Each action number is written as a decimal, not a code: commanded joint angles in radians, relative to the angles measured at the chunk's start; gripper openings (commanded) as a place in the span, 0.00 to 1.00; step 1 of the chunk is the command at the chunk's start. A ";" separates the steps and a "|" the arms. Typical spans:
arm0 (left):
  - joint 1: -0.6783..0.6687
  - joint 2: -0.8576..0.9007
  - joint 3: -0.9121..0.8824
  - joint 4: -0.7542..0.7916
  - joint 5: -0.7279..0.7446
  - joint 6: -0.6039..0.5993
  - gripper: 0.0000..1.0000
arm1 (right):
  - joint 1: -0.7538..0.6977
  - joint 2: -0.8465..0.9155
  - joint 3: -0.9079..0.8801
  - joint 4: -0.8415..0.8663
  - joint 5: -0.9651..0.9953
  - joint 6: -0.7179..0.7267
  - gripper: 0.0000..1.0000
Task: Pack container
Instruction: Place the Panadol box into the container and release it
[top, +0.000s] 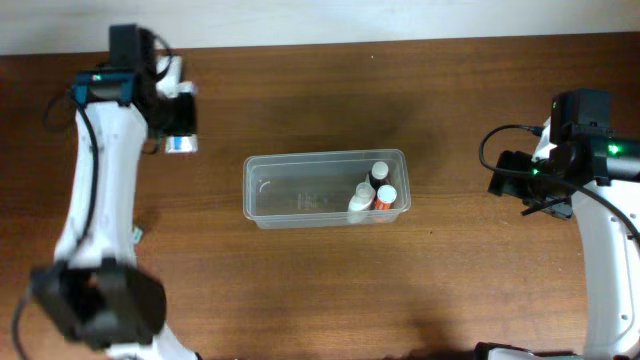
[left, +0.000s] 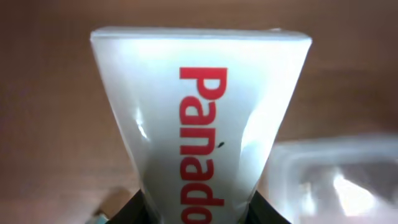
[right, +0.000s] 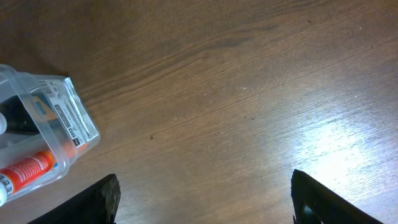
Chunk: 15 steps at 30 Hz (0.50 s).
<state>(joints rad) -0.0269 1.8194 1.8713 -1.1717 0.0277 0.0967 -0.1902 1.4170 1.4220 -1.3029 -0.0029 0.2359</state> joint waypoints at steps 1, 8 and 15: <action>-0.123 -0.063 0.008 -0.056 0.014 0.307 0.30 | -0.007 -0.002 -0.006 0.006 -0.009 -0.001 0.80; -0.342 -0.027 -0.092 -0.059 0.014 0.474 0.31 | -0.007 -0.002 -0.006 0.006 -0.009 -0.004 0.79; -0.410 0.079 -0.189 0.011 0.014 0.473 0.31 | -0.007 -0.002 -0.006 0.005 -0.009 -0.004 0.79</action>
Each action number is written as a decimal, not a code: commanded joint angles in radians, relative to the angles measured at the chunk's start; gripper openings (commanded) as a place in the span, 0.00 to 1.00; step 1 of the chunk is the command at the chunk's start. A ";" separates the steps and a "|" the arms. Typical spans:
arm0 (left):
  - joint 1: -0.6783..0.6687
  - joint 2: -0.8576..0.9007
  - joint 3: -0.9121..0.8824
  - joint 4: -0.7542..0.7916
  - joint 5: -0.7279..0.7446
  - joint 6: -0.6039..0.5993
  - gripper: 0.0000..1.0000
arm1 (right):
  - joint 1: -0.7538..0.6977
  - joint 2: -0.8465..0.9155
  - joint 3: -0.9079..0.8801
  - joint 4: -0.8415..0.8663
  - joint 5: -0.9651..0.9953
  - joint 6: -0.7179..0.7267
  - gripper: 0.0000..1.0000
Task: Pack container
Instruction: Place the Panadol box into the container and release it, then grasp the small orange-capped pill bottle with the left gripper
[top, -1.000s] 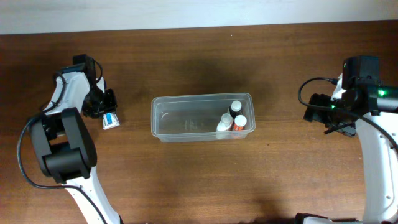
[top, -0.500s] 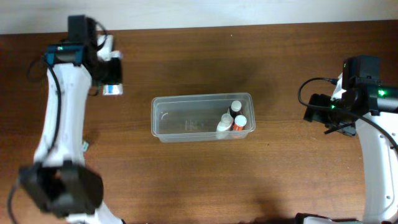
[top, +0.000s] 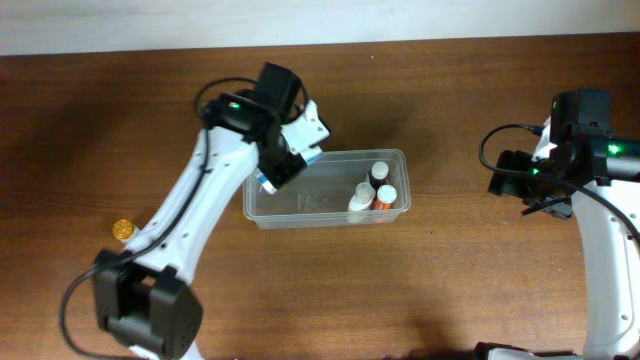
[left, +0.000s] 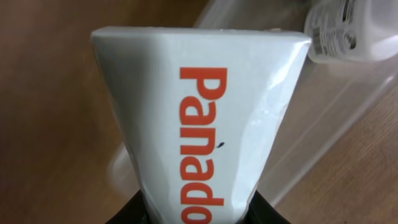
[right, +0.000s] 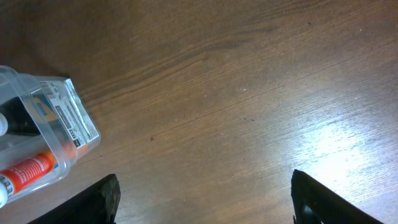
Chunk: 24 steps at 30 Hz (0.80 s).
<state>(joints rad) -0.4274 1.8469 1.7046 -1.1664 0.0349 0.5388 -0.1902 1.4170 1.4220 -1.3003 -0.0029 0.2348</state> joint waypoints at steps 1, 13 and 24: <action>-0.011 0.078 -0.023 0.006 0.006 0.031 0.31 | -0.007 -0.002 -0.006 0.002 -0.009 -0.003 0.80; 0.033 0.005 0.211 -0.160 -0.070 -0.158 0.63 | -0.007 -0.002 -0.006 0.000 -0.009 -0.018 0.80; 0.712 -0.177 0.157 -0.203 -0.073 -0.729 1.00 | -0.007 -0.002 -0.006 0.002 -0.011 -0.018 0.79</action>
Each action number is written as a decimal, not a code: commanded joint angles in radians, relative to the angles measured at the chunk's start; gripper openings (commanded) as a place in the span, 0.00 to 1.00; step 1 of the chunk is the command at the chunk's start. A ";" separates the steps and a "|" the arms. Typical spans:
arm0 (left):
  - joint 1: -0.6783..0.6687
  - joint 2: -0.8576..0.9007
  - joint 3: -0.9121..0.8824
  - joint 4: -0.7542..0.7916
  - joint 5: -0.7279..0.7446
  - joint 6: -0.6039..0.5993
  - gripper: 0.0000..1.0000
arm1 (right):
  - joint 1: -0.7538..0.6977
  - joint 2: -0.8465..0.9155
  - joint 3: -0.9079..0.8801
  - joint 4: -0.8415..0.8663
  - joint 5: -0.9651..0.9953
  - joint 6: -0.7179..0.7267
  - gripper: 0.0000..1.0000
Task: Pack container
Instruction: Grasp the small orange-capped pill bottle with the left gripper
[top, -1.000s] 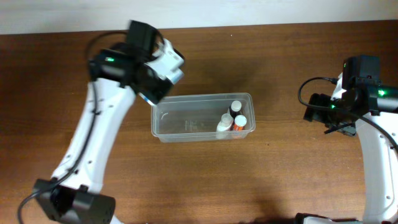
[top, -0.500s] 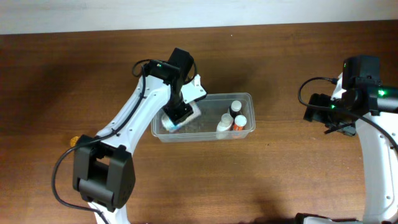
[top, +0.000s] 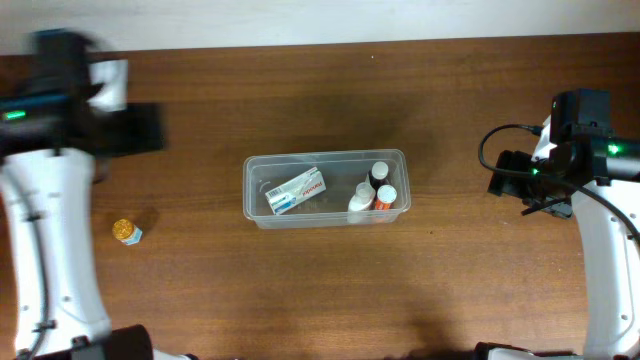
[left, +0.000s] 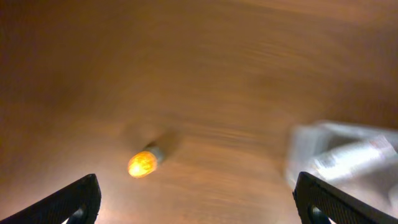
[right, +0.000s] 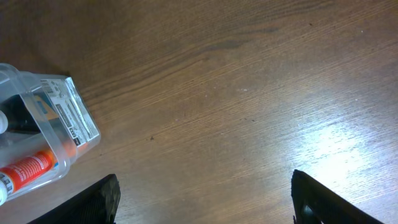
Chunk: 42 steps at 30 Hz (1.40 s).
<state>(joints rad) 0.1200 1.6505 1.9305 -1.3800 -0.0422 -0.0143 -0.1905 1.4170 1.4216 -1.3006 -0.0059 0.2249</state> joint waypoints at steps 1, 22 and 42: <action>0.234 0.027 -0.119 0.040 0.025 -0.180 1.00 | -0.006 -0.002 -0.006 0.002 -0.010 -0.008 0.80; 0.353 0.399 -0.460 0.242 0.050 -0.172 0.99 | -0.006 -0.002 -0.006 0.002 -0.010 -0.008 0.80; 0.346 0.392 -0.459 0.215 0.051 -0.180 0.34 | -0.006 -0.002 -0.006 0.002 -0.010 -0.008 0.80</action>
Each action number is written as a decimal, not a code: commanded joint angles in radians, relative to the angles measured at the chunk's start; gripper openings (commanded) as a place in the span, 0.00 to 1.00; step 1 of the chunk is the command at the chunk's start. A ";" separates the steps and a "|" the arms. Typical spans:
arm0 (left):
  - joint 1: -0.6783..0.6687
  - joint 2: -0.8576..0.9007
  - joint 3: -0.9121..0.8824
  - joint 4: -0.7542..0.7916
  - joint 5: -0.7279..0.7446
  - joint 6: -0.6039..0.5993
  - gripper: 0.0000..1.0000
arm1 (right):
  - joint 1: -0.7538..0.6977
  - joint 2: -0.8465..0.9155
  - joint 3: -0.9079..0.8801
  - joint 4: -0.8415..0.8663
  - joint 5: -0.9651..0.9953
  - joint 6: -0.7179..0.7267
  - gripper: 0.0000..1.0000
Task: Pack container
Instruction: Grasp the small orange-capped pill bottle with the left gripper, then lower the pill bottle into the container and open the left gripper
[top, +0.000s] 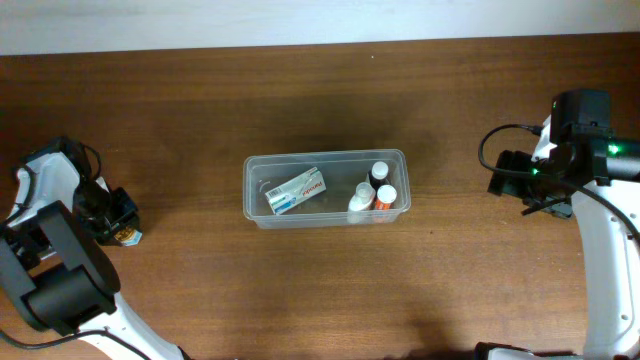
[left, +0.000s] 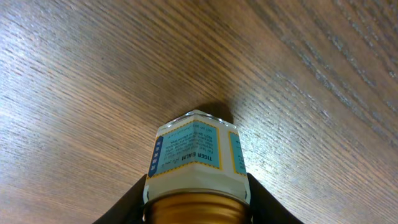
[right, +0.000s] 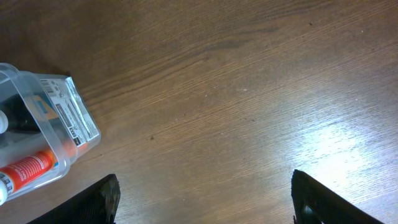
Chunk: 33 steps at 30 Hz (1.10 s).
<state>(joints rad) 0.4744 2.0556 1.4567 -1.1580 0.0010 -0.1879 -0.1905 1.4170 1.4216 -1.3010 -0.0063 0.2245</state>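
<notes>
A small Tiger Balm jar (left: 196, 155) with a gold lid and blue-and-white label sits at the table's left edge (top: 128, 235). My left gripper (left: 196, 213) is shut on it, one finger pressed against each side, and the jar's base is close to the wood. The clear plastic container (top: 252, 172) stands mid-table and holds a white Panadol box (top: 296, 190) and three small bottles (top: 378, 186) at its right end. My right gripper (right: 202, 205) hangs open over bare wood to the right of the container's corner (right: 74, 124).
The dark wooden table (top: 450, 270) runs the full width, with a white wall strip along its far edge. My right arm (top: 600, 230) stands at the right side and my left arm's base (top: 60, 290) at the lower left.
My left gripper was open above the table at the far left, with the jar lying free below it. Now it is down at the jar and shut on it. The right arm has not moved.
My left gripper held the Panadol box at the back left, then over the container's left end. Then the box lay inside the container and the gripper was open at the far left. Now it grips the jar.
</notes>
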 joint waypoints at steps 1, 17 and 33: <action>-0.014 -0.032 0.019 -0.010 0.007 -0.006 0.33 | -0.006 -0.002 -0.006 0.002 -0.010 -0.008 0.80; -0.562 -0.512 0.036 0.078 0.078 0.217 0.29 | -0.006 -0.002 -0.006 0.007 -0.009 -0.008 0.80; -0.805 -0.219 0.025 0.193 0.062 0.265 0.59 | -0.006 -0.002 -0.006 0.007 -0.010 -0.008 0.80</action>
<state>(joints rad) -0.3290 1.7893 1.4868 -0.9710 0.0742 0.0601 -0.1905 1.4170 1.4216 -1.2968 -0.0097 0.2241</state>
